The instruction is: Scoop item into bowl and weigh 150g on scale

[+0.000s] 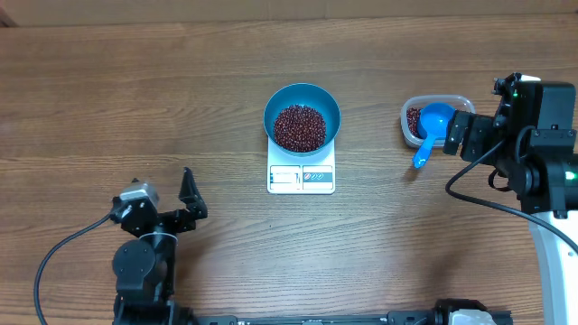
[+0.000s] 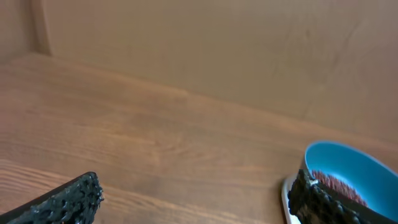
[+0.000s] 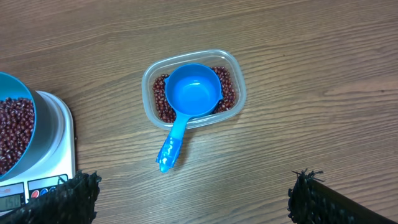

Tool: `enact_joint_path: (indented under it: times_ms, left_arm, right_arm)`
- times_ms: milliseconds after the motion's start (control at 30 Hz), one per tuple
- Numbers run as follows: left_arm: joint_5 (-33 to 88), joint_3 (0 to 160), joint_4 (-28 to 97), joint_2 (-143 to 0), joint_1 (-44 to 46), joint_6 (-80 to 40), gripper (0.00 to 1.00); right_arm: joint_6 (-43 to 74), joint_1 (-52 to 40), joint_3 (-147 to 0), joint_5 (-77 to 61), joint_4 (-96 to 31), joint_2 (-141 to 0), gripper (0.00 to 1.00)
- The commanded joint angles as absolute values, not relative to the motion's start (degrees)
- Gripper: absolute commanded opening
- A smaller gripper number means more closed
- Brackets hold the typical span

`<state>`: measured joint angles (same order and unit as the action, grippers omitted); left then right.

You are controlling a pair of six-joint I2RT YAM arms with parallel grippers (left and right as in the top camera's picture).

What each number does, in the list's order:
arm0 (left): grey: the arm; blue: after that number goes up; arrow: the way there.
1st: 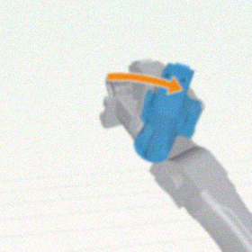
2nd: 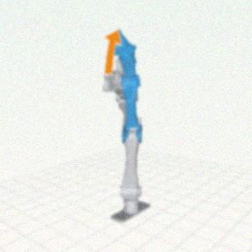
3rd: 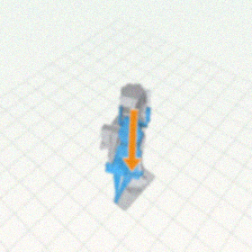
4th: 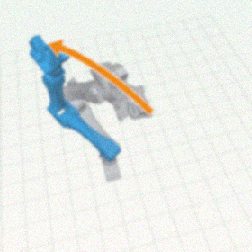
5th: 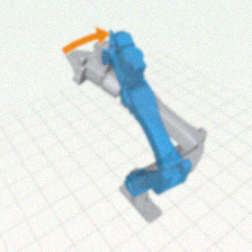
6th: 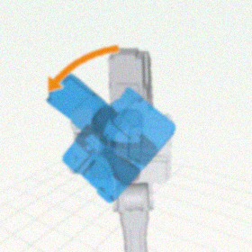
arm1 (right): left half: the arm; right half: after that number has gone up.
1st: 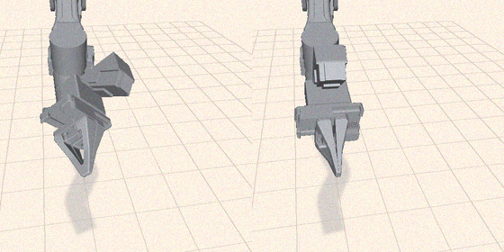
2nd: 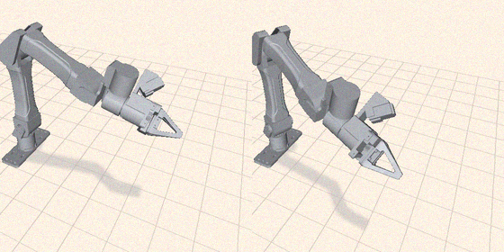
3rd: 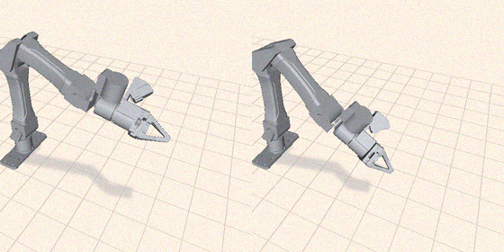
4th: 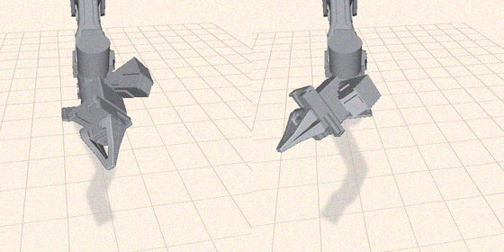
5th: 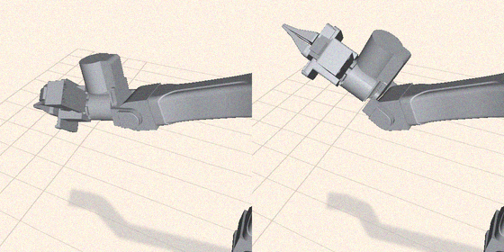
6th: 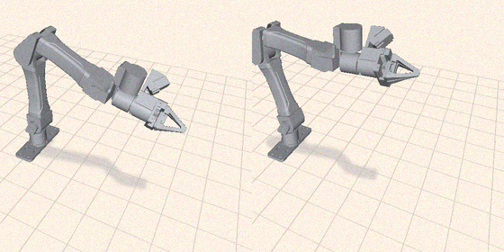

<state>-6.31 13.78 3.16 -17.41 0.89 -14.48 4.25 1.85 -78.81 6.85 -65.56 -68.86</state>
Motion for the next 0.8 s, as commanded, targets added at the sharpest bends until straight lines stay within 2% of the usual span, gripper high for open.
enact_joint_path:
  times_ms: [0, 233, 467, 700, 767]
  left_arm:
    - [-7.75, 13.21, 2.42, -16.05, -0.69, -13.67, 0.99]
    - [-8.05, 10.98, 2.04, -12.47, -3.11, -13.28, 0.99]
    - [-6.85, -0.01, -8.58, -7.03, -4.10, -14.41, 1.00]
    - [-8.36, 0.25, 3.81, -2.50, -5.48, -14.57, 0.99]
    - [-7.86, 0.27, 3.86, -1.13, -6.04, -9.72, 0.99]
  right_arm:
    - [4.01, 1.98, -80.64, 7.29, -65.28, -68.82, 1.00]
    - [4.01, 1.98, -80.64, 7.29, -65.28, -68.82, 1.00]
    - [4.01, 1.98, -80.64, 7.29, -65.25, -68.82, 1.00]
    - [4.01, 1.98, -80.64, 7.29, -65.28, -68.82, 1.00]
    - [4.01, 1.98, -80.64, 7.29, -65.28, -68.82, 1.00]
